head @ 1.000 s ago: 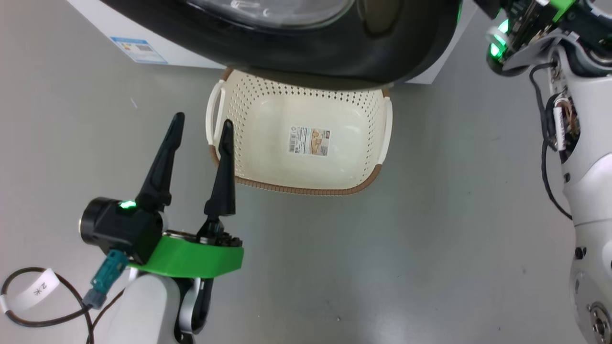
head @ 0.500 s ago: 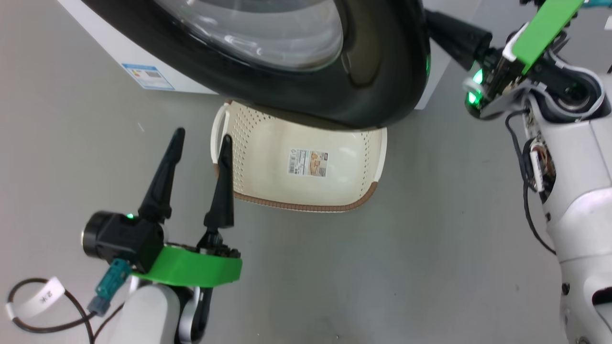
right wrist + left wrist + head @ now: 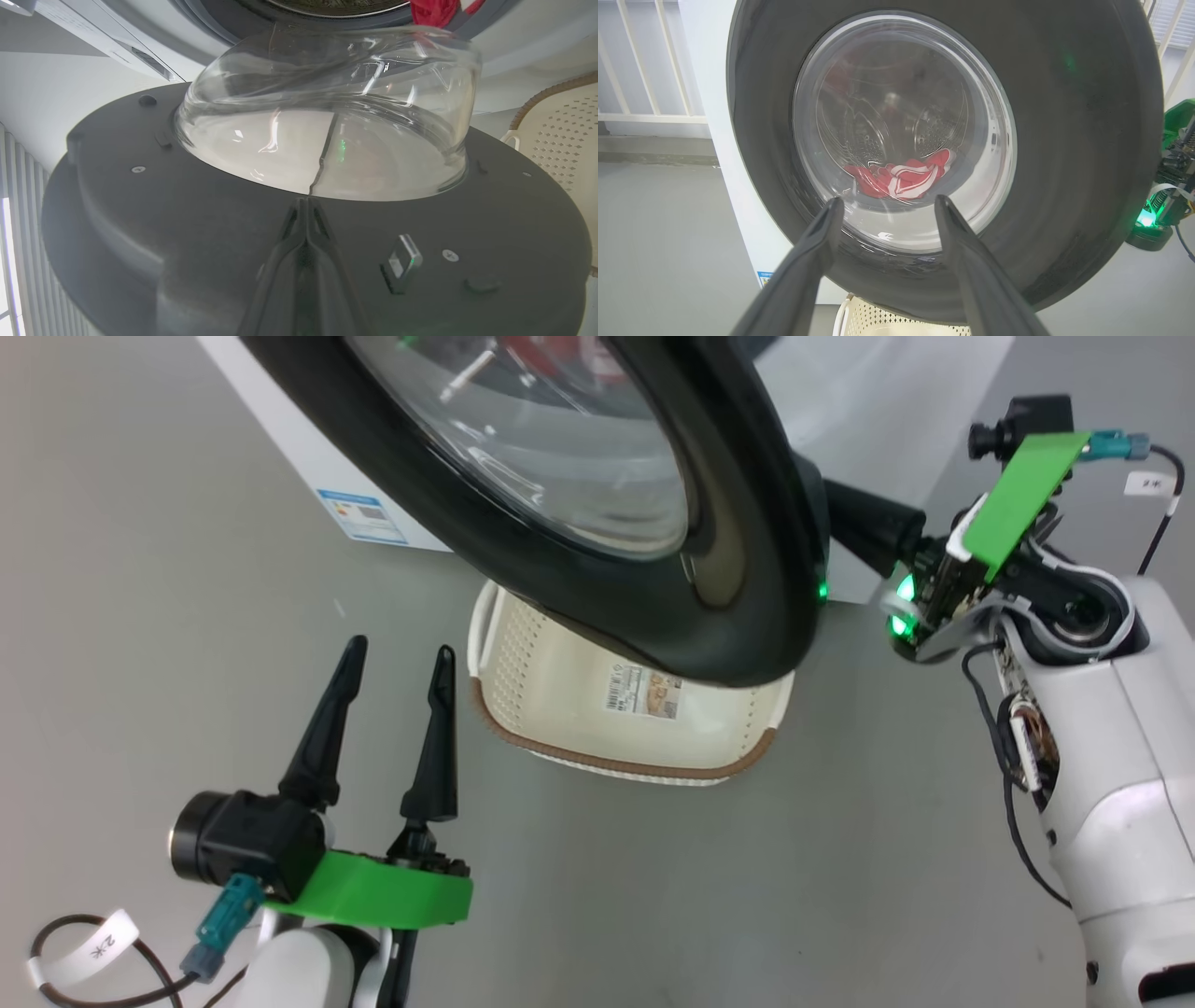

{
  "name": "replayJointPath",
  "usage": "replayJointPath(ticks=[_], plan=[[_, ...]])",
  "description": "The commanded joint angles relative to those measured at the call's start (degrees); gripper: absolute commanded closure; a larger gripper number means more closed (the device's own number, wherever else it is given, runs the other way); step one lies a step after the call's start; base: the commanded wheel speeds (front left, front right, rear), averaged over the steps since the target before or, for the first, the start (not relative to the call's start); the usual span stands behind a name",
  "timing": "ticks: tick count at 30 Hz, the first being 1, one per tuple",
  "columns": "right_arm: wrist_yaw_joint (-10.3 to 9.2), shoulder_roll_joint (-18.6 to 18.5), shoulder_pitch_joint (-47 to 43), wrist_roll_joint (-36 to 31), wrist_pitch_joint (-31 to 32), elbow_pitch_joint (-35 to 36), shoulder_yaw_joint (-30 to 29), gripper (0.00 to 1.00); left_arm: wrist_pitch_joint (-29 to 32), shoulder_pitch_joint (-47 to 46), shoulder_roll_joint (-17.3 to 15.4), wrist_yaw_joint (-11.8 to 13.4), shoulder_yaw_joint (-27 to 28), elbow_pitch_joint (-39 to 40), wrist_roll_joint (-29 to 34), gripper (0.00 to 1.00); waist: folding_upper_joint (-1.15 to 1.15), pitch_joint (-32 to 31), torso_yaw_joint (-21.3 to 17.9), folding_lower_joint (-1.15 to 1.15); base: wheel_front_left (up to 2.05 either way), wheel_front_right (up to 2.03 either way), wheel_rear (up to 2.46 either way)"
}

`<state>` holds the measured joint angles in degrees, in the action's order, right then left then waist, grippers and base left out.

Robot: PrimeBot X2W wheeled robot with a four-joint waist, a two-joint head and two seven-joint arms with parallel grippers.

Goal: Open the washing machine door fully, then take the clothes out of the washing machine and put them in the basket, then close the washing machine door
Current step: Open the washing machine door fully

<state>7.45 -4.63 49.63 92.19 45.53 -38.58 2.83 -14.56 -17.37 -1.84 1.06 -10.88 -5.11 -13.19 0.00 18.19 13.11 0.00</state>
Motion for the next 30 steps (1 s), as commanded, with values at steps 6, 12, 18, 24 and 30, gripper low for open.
replayJointPath(ticks=[6,12,18,24,30], plan=[[0.03,1.3,-3.0,0.6,1.3,3.1,2.3,1.00,-0.4,1.5,-1.0,0.6,2.7,1.9,-0.7,0.00,0.00,-1.9,2.3,0.00,0.00,0.00,0.00],[0.03,1.4,-5.3,1.6,1.8,5.2,4.0,1.00,-0.4,2.7,-1.0,0.8,3.1,1.9,-0.7,0.00,0.00,-3.5,3.4,0.00,0.00,0.00,0.00],[0.03,1.4,-8.4,3.0,2.0,8.0,6.4,1.00,-0.4,3.7,-1.0,0.8,3.7,1.9,-0.8,0.00,0.00,-5.3,4.5,0.00,0.00,0.00,0.00],[0.03,0.7,-11.0,4.9,1.4,10.4,8.5,1.00,-0.4,4.6,-1.0,1.0,4.0,2.0,-1.1,0.00,0.00,-6.8,5.6,0.00,0.00,0.00,0.00],[0.03,-0.2,-13.3,7.1,0.6,12.3,11.2,1.00,-0.4,5.4,-1.0,1.1,4.2,2.2,-1.1,0.00,0.00,-8.2,6.8,0.00,0.00,0.00,0.00]])
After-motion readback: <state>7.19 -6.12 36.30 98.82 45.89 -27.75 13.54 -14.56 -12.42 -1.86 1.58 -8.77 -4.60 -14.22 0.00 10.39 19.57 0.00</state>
